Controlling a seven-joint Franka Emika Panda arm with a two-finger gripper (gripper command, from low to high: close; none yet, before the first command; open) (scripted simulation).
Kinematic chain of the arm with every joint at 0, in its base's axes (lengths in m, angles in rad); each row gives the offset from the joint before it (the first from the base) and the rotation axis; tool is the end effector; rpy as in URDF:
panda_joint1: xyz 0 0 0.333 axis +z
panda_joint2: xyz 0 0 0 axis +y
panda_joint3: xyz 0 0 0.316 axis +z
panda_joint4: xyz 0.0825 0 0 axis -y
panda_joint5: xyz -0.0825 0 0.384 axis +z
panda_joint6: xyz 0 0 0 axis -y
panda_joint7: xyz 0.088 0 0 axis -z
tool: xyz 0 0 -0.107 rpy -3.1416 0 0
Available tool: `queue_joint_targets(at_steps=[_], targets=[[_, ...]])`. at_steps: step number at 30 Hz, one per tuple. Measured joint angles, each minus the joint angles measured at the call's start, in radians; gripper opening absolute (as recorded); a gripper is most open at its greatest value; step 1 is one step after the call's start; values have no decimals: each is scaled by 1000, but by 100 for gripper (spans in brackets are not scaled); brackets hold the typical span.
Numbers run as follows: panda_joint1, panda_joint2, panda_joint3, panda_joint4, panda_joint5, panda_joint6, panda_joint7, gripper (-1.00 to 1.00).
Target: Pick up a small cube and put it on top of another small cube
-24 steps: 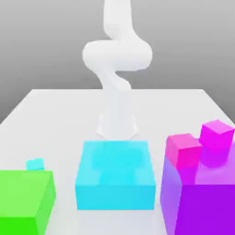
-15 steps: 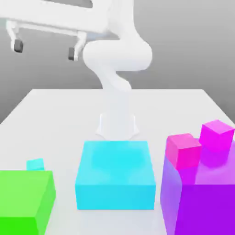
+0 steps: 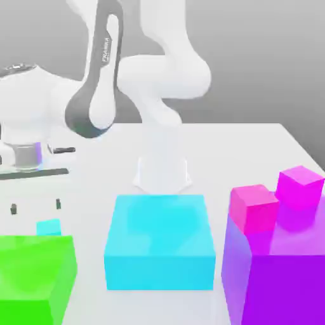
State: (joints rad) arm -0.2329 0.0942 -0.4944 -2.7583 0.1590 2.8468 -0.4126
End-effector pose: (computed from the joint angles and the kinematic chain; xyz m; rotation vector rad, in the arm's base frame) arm 0.2811 -0.2689 0.1925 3.0542 -0.7227 0.0135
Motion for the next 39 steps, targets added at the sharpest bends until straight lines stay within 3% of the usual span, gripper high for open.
queue_joint_targets(at_steps=[5, 6, 13, 18, 21, 27, 39], targets=[[-175, 184, 234, 39, 270, 128, -214, 0], [-206, 207, 270, 45, 294, 146, -233, -100], [-209, 206, 272, 45, 292, 144, -232, -100], [-98, 45, 104, 3, 46, 32, -47, -100], [-90, -41, 65, 28, -104, -33, 68, -100], [50, -114, 145, 164, -182, -219, 286, -100], [331, -233, 356, 435, -191, -612, 659, -100]])
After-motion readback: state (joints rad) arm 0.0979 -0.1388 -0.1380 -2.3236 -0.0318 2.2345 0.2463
